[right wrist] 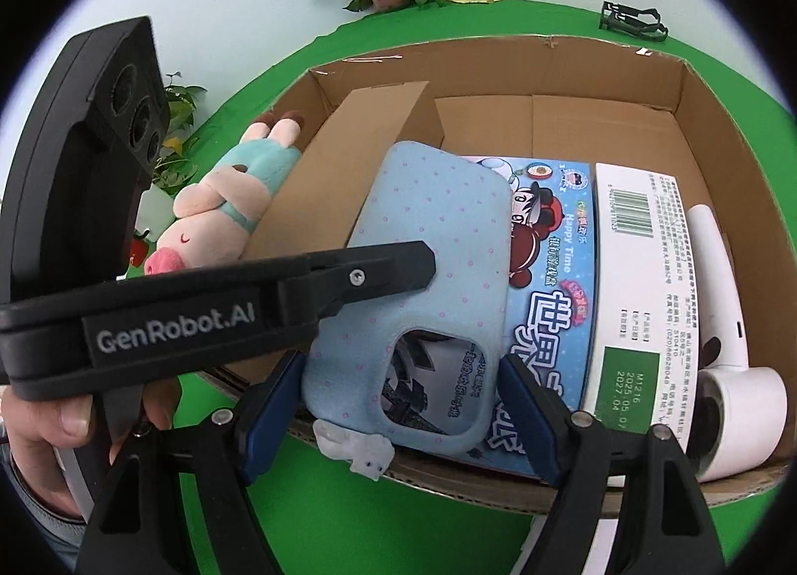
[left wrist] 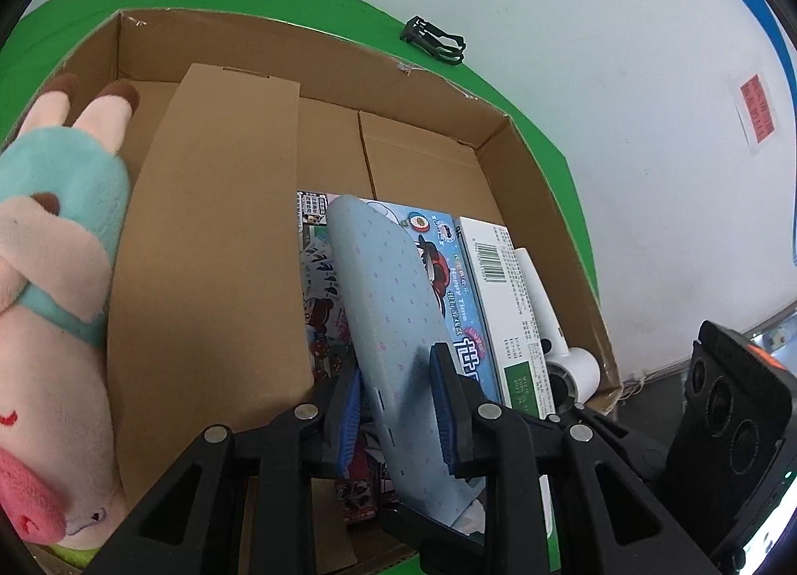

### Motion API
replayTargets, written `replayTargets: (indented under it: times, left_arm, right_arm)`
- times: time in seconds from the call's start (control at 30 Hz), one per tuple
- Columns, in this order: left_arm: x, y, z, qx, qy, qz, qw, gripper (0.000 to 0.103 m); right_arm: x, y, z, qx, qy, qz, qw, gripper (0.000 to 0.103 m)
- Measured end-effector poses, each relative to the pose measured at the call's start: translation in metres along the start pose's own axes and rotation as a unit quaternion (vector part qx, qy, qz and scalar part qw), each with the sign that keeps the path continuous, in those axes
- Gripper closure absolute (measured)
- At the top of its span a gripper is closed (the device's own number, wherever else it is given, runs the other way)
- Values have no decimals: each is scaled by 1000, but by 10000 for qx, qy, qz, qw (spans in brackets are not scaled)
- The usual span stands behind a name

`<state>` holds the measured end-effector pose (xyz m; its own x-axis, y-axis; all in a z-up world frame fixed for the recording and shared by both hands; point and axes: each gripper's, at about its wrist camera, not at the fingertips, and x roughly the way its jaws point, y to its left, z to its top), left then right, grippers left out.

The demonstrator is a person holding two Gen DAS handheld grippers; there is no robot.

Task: Organize objects
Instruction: 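Lift and carry the blue phone case over the cardboard box with the left tool, then lower the blue case onto the game box and open the left tool, then withdraw the left tool toward the white phone case on the table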

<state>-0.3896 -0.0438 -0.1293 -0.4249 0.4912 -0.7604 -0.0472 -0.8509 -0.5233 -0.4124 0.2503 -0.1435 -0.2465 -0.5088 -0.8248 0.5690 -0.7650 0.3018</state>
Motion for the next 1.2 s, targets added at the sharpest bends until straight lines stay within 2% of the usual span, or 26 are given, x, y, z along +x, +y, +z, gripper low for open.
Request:
replayTargets:
  times: [0.1, 0.2, 0.33, 0.43, 0.53, 0.57, 0.7, 0.77, 0.97, 1.0, 1.03, 1.07, 1.1, 1.13, 1.17, 1.2]
  left_arm:
    - [0, -1, -2, 84, 15, 72, 9999, 76]
    - [-10, -6, -5, 158, -173, 193, 9995, 55]
    - [-35, -9, -10, 207, -559, 365, 9976, 42]
    - [-48, -9, -15, 260, -671, 346, 9968, 42]
    - [-56, -7, -19, 266, -752, 359, 9962, 42]
    - [-57, -6, -20, 235, -771, 337, 9962, 42]
    - [-58, 2, -24, 110, -806, 330, 9961, 42]
    - [-56, 5, -27, 84, -766, 317, 9965, 42]
    - [-65, -4, -36, 415, -1025, 497, 9926, 42]
    - [-69, -12, -40, 614, -1142, 701, 9891, 39]
    - [-74, -22, -45, 825, -1288, 999, 9832, 29]
    - [-79, -32, -52, 1032, -1509, 1329, 9741, 21]
    - [-86, -43, -61, 1210, -1815, 1606, 9626, 6]
    - [-92, -52, -72, 1328, -2110, 1756, 9524, 0]
    - [-96, -58, -82, 1399, -2363, 1798, 9446, 0]
    - [-98, -63, -90, 1422, -2407, 1734, 9443, 0]
  right_arm:
    - [-1, 2, -3, -68, 14, 1, 10000, 24]
    - [-5, 2, -7, -26, 40, 143, 9999, 24]
    - [-16, 2, -13, -100, -14, 468, 9989, 24]
    - [-31, -1, -14, -211, -218, 532, 9981, 24]
    - [-35, -13, -9, -198, -353, 349, 9986, 24]
    - [-32, -18, -6, -83, -308, 316, 9990, 27]
    - [-17, -22, -1, -43, -45, 355, 9994, 52]
    - [-9, -20, -1, -65, 73, 340, 9994, 58]
    - [-11, -17, -7, -158, 17, 200, 9997, 59]
    - [-16, -15, -9, -203, -84, 88, 9997, 56]
    - [-26, -12, -14, -374, -298, -194, 9987, 50]
    - [-36, -9, -21, -575, -517, -546, 9955, 21]
    - [-47, -6, -30, -754, -771, -932, 9898, 0]
    - [-59, -6, -42, -860, -1034, -1190, 9837, 0]
    - [-68, -8, -52, -861, -1131, -1252, 9819, 1]
    - [-75, -14, -63, -757, -1130, -1231, 9830, 1]
